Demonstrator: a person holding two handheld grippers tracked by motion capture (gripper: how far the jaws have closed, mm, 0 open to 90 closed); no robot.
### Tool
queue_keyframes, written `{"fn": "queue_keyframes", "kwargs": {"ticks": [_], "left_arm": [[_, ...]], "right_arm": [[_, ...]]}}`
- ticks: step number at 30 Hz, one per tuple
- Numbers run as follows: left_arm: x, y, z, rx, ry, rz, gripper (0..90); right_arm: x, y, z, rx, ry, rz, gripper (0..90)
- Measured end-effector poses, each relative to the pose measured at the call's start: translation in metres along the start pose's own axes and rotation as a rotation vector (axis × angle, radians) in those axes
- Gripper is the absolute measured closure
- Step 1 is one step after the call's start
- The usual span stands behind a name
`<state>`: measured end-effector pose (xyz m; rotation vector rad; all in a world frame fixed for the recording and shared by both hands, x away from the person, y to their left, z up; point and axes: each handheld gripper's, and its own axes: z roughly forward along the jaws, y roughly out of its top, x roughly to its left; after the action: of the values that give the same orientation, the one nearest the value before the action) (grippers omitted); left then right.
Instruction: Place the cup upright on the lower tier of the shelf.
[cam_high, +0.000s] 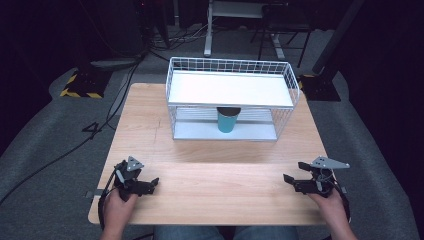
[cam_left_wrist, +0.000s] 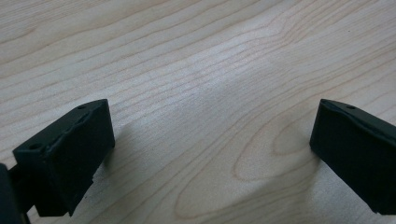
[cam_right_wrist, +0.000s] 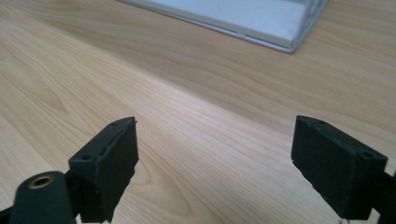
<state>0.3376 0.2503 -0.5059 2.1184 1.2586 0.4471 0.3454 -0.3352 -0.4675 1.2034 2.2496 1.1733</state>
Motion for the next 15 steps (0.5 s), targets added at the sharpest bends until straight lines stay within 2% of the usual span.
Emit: {"fn": "queue_keyframes", "kwargs": {"ticks": [7,15], "left_arm": [[0.000,0.000,0.000,-0.001,-0.001,0.000,0.3],[0.000,0.000,0.000,-0.002,-0.003,0.002,0.3]], "right_arm": [[-0.012,-0.022,0.001,0.047,-0.030,0.023,15.5],[-0.018,-0.034,0.005,0.082,-0.051,-0.002,15.4]]}}
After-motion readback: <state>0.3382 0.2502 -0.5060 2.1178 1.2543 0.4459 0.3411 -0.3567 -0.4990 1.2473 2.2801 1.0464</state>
